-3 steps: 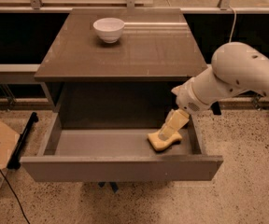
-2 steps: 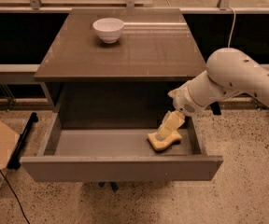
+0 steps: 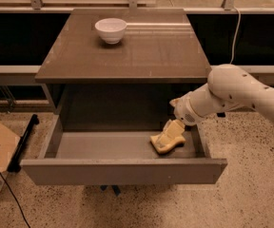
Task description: Pick sponge from top drawer and place on counter
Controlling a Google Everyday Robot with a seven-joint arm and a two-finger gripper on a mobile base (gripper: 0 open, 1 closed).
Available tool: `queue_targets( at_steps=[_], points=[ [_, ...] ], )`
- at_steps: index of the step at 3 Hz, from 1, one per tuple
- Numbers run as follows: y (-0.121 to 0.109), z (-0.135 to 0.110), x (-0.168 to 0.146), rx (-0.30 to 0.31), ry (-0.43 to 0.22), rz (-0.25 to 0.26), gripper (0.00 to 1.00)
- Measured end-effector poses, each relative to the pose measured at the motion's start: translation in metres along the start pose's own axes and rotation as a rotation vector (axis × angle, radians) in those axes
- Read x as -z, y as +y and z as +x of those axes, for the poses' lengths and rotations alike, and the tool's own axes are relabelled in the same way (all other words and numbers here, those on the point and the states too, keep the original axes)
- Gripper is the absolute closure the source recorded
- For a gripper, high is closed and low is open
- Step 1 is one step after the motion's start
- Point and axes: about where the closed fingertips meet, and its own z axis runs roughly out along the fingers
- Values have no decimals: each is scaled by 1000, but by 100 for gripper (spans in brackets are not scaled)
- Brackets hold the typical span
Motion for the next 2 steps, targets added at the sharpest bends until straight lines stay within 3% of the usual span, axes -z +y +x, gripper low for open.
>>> queue_targets(
  at_steps=[2],
  points=[
    [-6,26,-23,-84,-29,-26,0]
  ],
)
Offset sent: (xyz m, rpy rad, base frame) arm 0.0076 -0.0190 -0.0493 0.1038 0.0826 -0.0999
